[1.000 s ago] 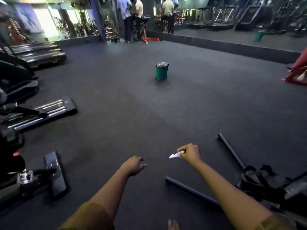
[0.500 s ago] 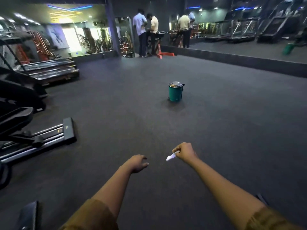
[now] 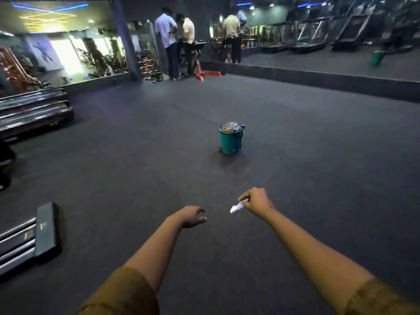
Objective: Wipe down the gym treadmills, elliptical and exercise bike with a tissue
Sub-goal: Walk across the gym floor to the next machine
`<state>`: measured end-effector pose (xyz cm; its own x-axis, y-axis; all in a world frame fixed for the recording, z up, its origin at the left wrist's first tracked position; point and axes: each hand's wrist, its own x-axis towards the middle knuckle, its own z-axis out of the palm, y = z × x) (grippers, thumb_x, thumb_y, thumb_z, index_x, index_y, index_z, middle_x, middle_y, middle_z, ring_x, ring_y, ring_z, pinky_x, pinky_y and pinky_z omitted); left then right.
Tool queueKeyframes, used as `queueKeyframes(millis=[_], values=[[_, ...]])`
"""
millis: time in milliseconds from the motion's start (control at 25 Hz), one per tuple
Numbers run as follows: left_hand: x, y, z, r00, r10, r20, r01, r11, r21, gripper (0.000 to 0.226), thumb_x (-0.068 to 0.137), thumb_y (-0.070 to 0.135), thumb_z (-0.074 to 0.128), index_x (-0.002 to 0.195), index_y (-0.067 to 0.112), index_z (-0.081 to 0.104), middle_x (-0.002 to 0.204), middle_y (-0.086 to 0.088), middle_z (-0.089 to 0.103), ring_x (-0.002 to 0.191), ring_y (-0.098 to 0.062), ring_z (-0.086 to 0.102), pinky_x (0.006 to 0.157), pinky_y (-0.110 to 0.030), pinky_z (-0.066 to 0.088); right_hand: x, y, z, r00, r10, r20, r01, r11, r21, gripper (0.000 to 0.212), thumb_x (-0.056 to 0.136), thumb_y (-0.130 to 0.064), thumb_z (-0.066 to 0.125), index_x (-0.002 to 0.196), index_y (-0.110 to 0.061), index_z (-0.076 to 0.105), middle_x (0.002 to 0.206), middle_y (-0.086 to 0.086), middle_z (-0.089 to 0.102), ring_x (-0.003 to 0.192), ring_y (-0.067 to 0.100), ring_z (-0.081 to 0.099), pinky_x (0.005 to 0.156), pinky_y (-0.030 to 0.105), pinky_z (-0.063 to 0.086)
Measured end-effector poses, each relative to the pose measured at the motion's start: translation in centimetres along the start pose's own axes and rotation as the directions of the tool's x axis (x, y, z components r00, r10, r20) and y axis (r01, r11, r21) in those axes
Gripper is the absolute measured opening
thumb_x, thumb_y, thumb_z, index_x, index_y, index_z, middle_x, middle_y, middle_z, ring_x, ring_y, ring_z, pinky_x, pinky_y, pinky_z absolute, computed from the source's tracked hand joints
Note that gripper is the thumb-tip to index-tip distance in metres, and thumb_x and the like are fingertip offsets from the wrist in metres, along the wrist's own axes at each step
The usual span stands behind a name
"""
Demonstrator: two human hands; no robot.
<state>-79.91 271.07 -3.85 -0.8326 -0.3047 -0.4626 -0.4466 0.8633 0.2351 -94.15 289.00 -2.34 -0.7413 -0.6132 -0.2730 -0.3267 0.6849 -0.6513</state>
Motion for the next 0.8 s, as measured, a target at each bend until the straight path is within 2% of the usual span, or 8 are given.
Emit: queueKeyframes(millis=[200,280,400,560,800], values=[[15.3,-2.6,-8.2,0.998,0.069,0.002,-0.069,0.997,0.039,0.05,0.099,0.032,0.046,0.144,0.009,0.038,0.148,-0.011,0.041,0.133,-0.024,0.04,0.104,-0.027,0.029,15.1,-1.1,-3.5,0.997,0.031,-0.068,-0.026,0.997,0.069,0.055,0.053,-0.045,0.088,0.098,-0.017,0.074,0.1,0.001,0.072,0.098,0.012,0.065,0.088,0.028,0.051],[22.5,-4.0,-11.4,0.996,0.093,-0.018,-0.092,0.995,0.047,0.05,0.099,0.032,0.047,0.143,0.01,0.038,0.147,-0.011,0.041,0.134,-0.024,0.039,0.106,-0.028,0.029,22.5,-1.8,-5.1,0.997,0.017,-0.073,-0.011,0.996,0.089,0.054,0.057,-0.042,0.087,0.101,-0.015,0.073,0.102,0.001,0.071,0.1,0.012,0.064,0.087,0.024,0.05],[32.1,-6.7,-16.9,0.997,0.081,-0.002,-0.081,0.997,0.021,0.05,0.099,0.034,0.046,0.144,0.012,0.038,0.147,-0.011,0.04,0.135,-0.025,0.038,0.108,-0.03,0.029,33.8,-3.8,-7.7,0.999,0.008,-0.054,-0.002,0.994,0.107,0.054,0.059,-0.04,0.086,0.104,-0.013,0.072,0.107,0.003,0.07,0.103,0.014,0.063,0.09,0.026,0.049],[42.7,-11.1,-23.9,0.999,0.04,0.002,-0.04,0.999,-0.005,0.05,0.099,0.035,0.045,0.144,0.014,0.037,0.147,-0.011,0.039,0.135,-0.026,0.038,0.109,-0.033,0.03,48.0,-7.3,-9.9,0.997,-0.014,-0.073,0.018,0.998,0.054,0.03,0.081,-0.016,0.071,0.11,-0.011,0.069,0.114,0.006,0.067,0.1,0.017,0.063,0.082,0.024,0.049],[61.1,-19.9,-33.3,0.999,0.049,-0.004,-0.049,0.998,-0.048,0.049,0.1,0.035,0.045,0.144,0.015,0.038,0.146,-0.011,0.041,0.134,-0.025,0.038,0.108,-0.033,0.031,70.1,-12.8,-9.7,0.993,-0.008,-0.118,0.013,0.999,0.043,0.027,0.083,-0.007,0.063,0.109,-0.011,0.07,0.112,0.006,0.068,0.097,0.017,0.063,0.081,0.021,0.047]])
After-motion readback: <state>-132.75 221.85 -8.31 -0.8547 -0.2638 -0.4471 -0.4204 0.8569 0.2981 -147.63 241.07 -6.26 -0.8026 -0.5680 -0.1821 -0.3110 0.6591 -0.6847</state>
